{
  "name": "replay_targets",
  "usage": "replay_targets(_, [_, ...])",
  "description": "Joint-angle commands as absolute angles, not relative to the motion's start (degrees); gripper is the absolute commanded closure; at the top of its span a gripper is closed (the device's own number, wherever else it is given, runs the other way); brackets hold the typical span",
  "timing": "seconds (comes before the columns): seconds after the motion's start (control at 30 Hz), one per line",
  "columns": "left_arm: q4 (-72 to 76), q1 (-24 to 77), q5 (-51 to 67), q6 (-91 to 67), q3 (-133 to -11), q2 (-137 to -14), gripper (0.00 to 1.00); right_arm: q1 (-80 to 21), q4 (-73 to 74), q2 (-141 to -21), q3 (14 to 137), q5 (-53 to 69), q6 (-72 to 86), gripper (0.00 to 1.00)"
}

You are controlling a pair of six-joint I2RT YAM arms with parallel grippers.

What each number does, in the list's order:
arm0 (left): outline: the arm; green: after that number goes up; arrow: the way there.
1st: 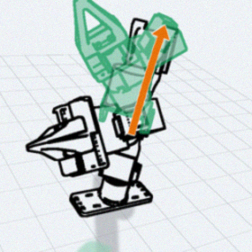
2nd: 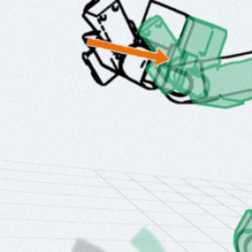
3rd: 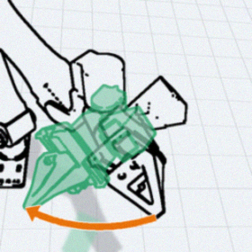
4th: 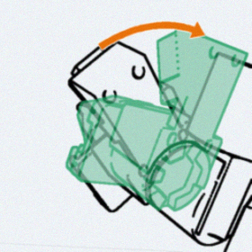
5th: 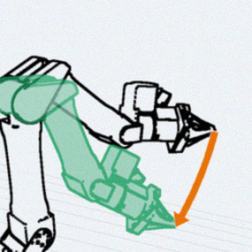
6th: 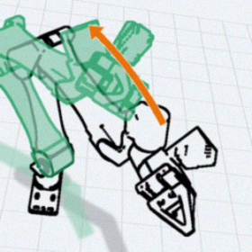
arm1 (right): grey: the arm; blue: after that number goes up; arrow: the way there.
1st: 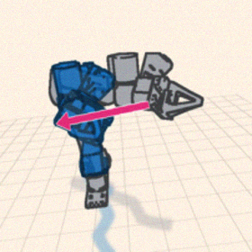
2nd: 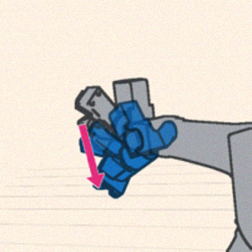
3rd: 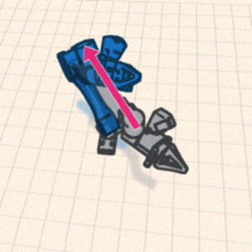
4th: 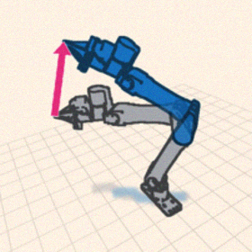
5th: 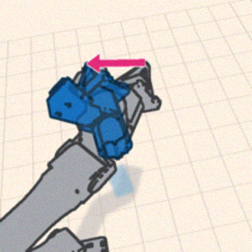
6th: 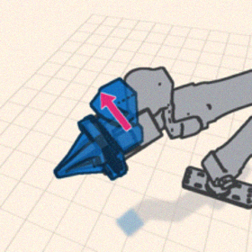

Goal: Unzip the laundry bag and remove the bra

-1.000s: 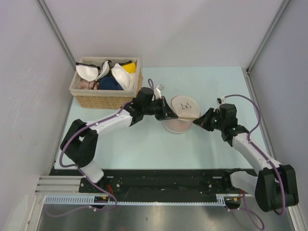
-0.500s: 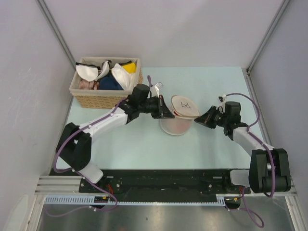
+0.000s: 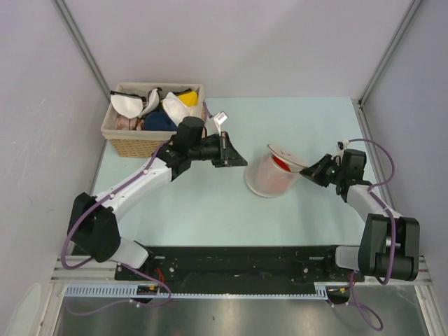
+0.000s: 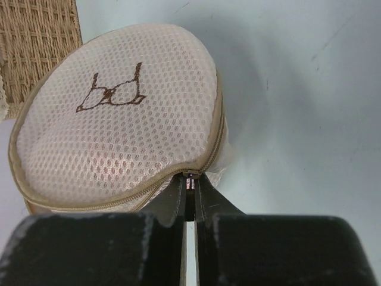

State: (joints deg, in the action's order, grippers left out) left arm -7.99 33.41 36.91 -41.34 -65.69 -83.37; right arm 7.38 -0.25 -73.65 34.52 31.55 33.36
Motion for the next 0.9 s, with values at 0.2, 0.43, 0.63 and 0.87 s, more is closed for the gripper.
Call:
replay_targets(0.2, [-10.97, 38.48, 37.01, -38.85, -70.22, -86.21, 0.19, 5.54, 1.93, -69.00, 35.07, 31.47, 34.28, 1.00])
replay_targets(0.43, [-8.97, 40.96, 35.33, -40.43, -72.42, -89.12, 0.00, 2.37, 5.53, -65.57, 35.07, 27.16, 33.31, 1.00])
replay_targets(0.63, [-10.19, 41.40, 34.81, -39.64, -73.04, -91.05, 0.00, 1.76, 11.42, -63.72, 34.98, 22.86, 30.07, 0.93])
replay_targets(0.87, [-10.37, 41.40, 34.89, -38.76, -71.81, -90.53, 0.00, 3.52, 19.06, -54.25, 36.04, 10.68, 30.23, 0.42])
